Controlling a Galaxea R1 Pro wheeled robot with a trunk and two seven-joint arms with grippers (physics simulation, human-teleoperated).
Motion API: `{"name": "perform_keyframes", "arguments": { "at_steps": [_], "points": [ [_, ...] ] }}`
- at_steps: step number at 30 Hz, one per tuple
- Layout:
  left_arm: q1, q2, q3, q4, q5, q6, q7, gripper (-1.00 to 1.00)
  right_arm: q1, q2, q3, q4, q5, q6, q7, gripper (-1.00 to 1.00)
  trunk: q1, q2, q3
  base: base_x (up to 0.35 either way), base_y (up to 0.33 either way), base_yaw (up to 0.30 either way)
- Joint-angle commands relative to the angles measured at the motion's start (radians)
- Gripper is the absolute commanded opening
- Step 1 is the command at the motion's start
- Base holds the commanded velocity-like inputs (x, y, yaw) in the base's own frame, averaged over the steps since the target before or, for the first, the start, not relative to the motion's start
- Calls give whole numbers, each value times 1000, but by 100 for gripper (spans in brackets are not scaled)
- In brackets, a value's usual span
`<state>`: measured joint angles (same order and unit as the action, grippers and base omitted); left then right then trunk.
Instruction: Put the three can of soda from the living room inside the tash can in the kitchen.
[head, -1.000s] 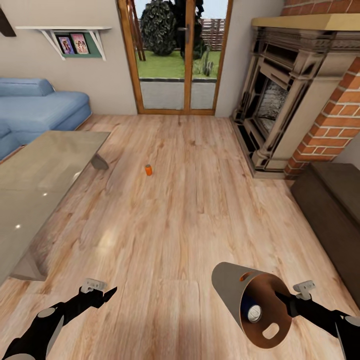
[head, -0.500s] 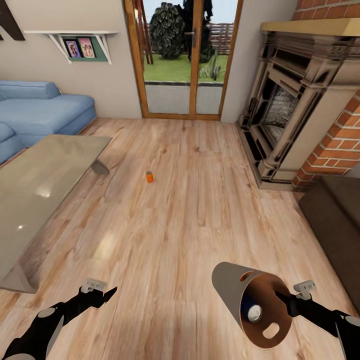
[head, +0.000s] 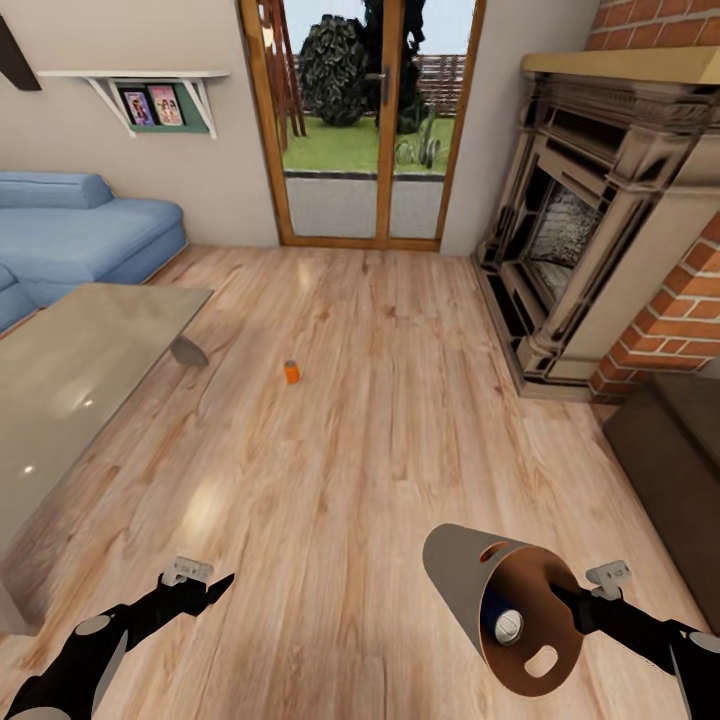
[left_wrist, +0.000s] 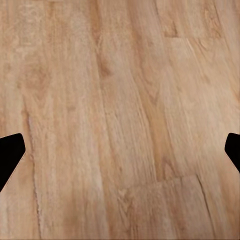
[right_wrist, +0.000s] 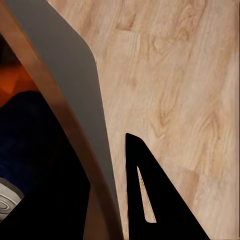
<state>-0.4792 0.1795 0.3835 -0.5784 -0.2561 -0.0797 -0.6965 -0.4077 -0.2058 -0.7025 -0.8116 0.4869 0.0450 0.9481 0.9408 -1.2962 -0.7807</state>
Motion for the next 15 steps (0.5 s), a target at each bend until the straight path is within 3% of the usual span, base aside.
{"name": "perform_keyframes", "arguments": {
  "at_steps": [1,15],
  "points": [
    [0,0,0,0,0,0,0,100,0,0,0,0,-5,1,3,-100,0,0,2,321,-36,0],
    [0,0,0,0,0,0,-1,100,0,0,0,-1,-5,-1,3,-100,0,0,23,324,-6,0]
  ]
}}
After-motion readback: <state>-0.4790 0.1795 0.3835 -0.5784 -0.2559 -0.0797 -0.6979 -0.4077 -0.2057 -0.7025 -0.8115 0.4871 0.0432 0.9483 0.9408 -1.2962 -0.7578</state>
